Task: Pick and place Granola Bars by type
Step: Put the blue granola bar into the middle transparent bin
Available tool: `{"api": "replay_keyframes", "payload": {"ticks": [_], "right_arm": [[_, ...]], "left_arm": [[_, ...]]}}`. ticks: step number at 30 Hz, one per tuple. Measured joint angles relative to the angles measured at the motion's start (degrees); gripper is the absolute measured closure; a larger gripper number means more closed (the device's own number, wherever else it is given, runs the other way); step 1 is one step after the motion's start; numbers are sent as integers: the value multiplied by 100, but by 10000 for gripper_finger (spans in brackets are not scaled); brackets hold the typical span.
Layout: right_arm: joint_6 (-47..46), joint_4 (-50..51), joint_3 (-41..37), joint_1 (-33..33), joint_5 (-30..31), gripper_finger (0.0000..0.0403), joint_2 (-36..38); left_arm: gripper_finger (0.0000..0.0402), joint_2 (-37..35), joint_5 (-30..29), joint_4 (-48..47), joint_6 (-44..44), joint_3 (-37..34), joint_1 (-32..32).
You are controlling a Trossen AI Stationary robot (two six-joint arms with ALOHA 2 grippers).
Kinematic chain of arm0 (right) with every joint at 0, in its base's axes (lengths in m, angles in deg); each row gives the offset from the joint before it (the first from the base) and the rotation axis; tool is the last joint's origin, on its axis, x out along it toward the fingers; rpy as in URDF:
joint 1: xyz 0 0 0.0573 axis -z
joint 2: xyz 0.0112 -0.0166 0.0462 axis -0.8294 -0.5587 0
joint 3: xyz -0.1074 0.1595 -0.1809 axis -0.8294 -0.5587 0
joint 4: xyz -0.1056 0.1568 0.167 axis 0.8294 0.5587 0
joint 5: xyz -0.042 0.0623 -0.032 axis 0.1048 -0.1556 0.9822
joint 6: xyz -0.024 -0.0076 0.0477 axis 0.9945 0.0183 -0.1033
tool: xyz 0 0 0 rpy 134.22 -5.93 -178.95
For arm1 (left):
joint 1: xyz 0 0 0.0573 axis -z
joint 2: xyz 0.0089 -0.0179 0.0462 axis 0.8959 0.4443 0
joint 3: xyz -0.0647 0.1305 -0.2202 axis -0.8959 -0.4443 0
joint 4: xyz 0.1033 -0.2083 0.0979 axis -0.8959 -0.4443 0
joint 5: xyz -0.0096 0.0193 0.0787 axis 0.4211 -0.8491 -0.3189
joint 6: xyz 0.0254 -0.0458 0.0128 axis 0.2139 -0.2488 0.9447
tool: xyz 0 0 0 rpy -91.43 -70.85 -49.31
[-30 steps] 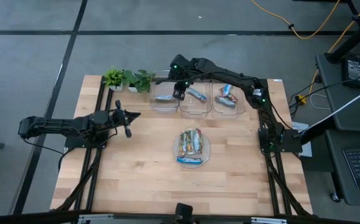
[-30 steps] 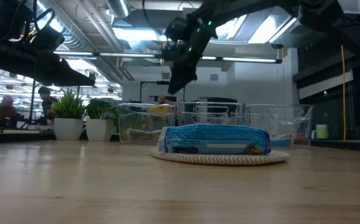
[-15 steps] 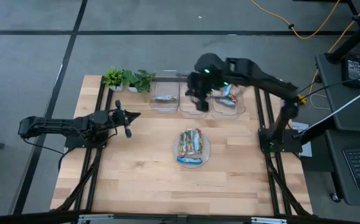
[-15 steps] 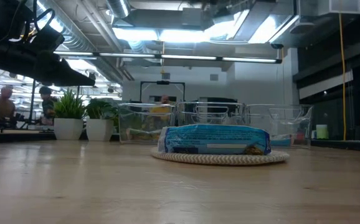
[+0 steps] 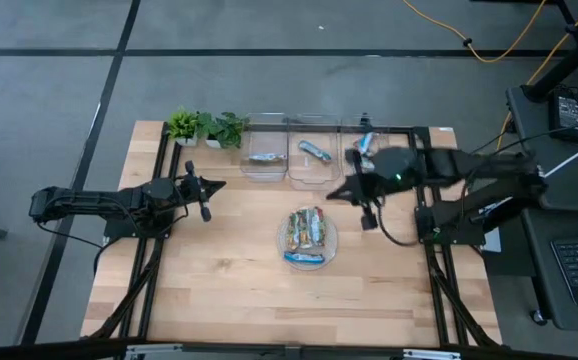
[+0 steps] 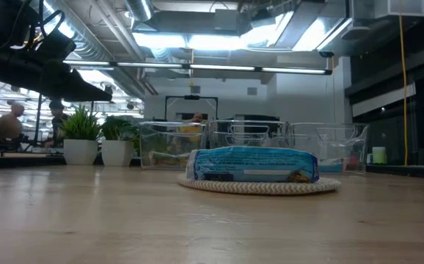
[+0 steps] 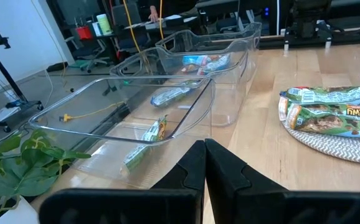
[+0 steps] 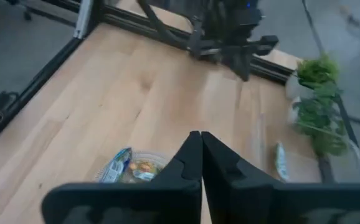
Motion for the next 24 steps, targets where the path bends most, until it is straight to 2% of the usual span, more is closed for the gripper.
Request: {"api": "replay_keyframes", "payload": {"ticks": [7,13,16,19,24], "right_arm": [[-148,-3114,-3992,64,-191,395,2268],[-475,-5514,-6494,210,-191,398,4056],[-899,-5978,-7246,214,-197,395,4752],[-1084,-6037,-7660,212,-312,393,5363],[-1076,-5200,-7685,212,-738,392,6141]], "left_arm": [[398,-1,-2,0,0,2,1],[398,0,-2,0,0,0,2],[398,0,-2,0,0,1,2],[398,0,-4,-2,0,0,0],[398,0,-4,-2,-1,1,2]]}}
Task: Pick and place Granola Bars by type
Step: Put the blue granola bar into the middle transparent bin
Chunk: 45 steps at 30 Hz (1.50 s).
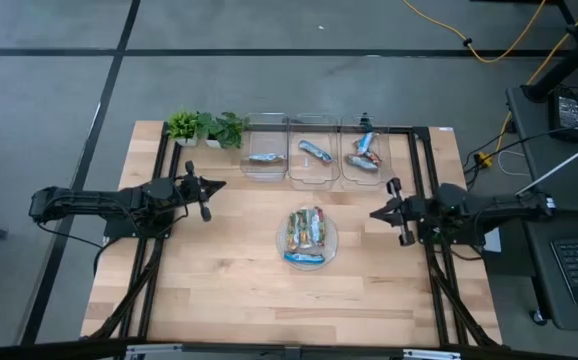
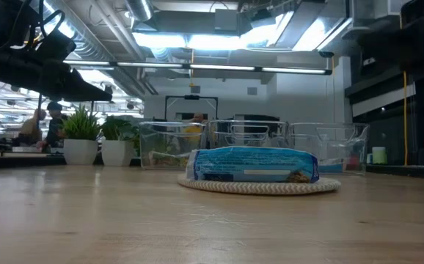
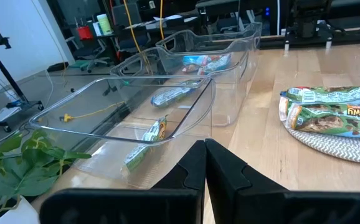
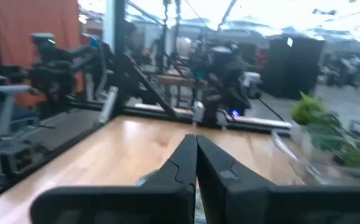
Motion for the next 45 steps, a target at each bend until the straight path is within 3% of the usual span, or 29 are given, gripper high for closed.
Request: {"api": "replay_keyframes", "payload": {"ticks": [6,13,23,34,45], "right_arm": [[222,645,11,-2,-97,392,957],[344,1404,-28,1,632,396,888],[630,1403,-26,-2,547,380,840],[455,1395,-26,-2,549,395,840],[489,1395,-26,-2,549,370,842]], "left_arm": [[398,-1,0,0,1,-1,-1],[398,0,6,4,1,1,-2],[398,0,8,0,1,0,-2],[398,0,11,1,0,-1,-2],[398,-2,-38,105,1,0,-2]]}}
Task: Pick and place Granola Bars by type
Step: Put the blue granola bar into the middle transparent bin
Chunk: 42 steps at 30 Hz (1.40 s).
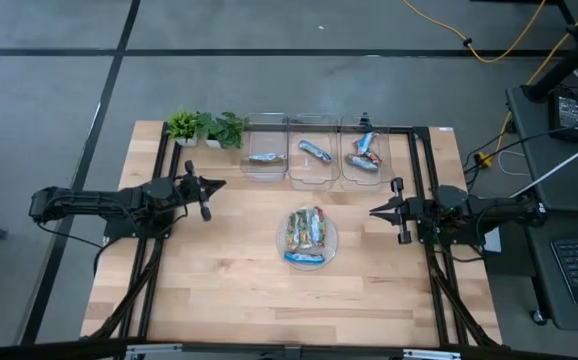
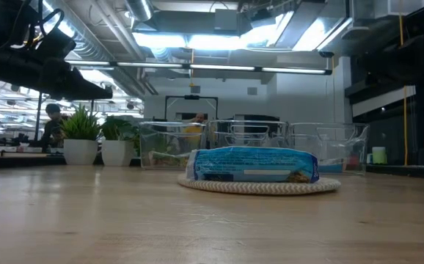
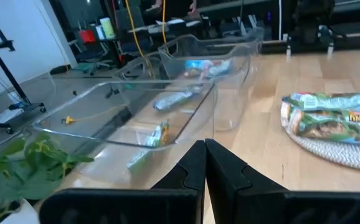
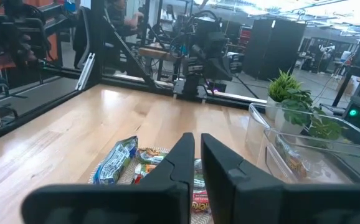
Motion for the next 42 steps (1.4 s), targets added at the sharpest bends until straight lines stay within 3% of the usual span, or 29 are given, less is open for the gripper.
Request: {"api": "replay_keyframes", "payload": {"ticks": [18,25,32,42], "right_arm": [[0,-2,0,2,2,369,0],[0,-2,0,1,1,369,0],[1,-2,0,2,2,369,-2],[1,-2,0,2,2,369,0]], "left_arm": [[398,0,35,245,132,28,1],[386,176,529,-73,762,895,187],[354,1472,614,-1494,832,2532,393],[275,3833,618,-1565,1292,4222,869]]}}
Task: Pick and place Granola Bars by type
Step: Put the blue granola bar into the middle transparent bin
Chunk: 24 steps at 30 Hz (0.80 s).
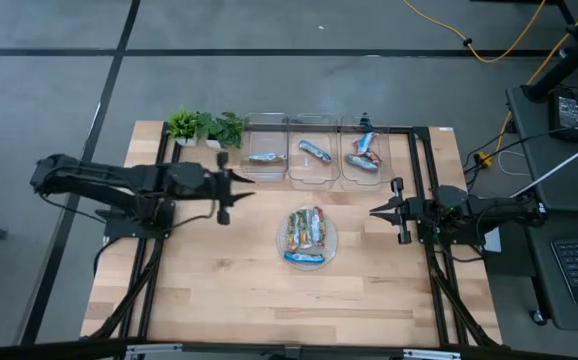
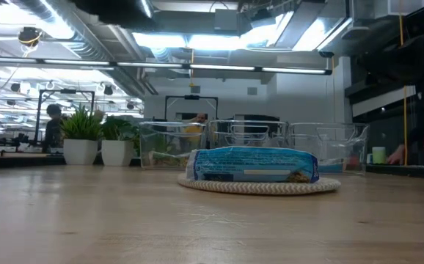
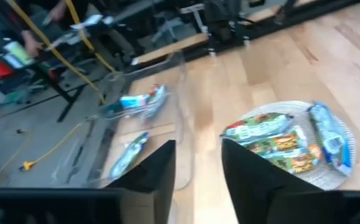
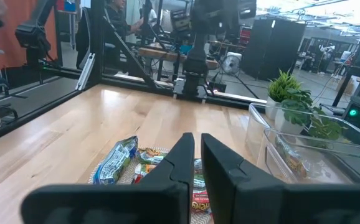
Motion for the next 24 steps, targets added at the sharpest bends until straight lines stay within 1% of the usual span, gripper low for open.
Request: {"api": "replay_keyframes", "payload": {"ticks": [4,9,12,15,18,21,24], "right_arm": [[-1,0,0,-1,0,369,-1],[-1,0,0,0,0,369,0],[-1,0,0,0,0,369,0],[-1,0,0,-1,0,369,0],[-1,0,0,0,0,369,-2],[0,2,0,0,0,369,-2],[-1,0,0,0,0,369,-1]], "left_arm": [[231,778,-42,-3,148,382,357],[182,1579,-619,-5,363,735,889],[162,1943,-708,0,343,963,1189],[150,2291,-704,12,180,1157,1438],[147,2667,-706,6,122,1251,1603],[147,3041,-705,17,94,1334,1684],[150,3353,-688,233,51,1362,1695]]}}
